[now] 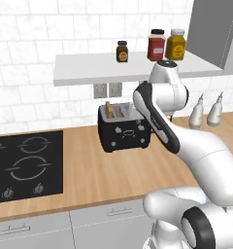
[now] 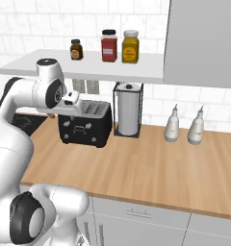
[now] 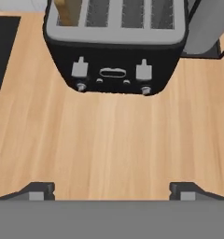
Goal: Start the toaster. Once the lever pops up, take the bread to the plate on the dining counter.
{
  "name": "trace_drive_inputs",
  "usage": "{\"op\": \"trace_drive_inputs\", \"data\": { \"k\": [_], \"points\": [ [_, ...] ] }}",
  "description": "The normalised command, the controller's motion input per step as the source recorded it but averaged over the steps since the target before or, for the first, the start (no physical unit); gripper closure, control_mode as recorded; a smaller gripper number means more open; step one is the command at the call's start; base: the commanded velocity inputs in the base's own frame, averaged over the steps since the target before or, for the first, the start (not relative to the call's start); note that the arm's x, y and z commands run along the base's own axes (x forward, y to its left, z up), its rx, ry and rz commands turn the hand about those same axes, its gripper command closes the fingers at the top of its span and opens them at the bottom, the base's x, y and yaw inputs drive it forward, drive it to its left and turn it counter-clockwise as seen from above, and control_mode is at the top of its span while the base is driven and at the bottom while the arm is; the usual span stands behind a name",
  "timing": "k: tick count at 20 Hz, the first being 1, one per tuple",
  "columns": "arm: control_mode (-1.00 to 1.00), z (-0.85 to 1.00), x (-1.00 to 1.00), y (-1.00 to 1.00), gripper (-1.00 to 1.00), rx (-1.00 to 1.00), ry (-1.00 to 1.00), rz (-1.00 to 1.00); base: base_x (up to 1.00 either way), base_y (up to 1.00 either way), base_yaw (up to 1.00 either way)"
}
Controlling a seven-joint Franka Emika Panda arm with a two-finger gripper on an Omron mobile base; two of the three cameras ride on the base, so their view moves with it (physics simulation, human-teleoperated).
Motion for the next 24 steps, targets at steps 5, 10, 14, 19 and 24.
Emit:
{"op": "trace_drive_inputs", "data": {
  "k": [5,10,14,19,24],
  "points": [
    [-1.0,-0.2,0.0,0.45,-1.0,0.0,-0.06,0.0,0.0,0.0,0.0],
    [-1.0,-0.14,0.02,0.33,-1.0,0.0,0.0,0.0,0.0,0.0,0.0],
    [-1.0,-0.21,0.1,0.19,-1.0,0.0,0.0,0.0,0.0,0.0,0.0],
    [-1.0,-0.28,0.21,0.04,-1.0,0.0,0.0,0.0,0.0,0.0,0.0],
    [-1.0,-0.24,0.36,0.0,-1.0,0.0,0.0,0.0,0.0,0.0,0.0]
  ]
}}
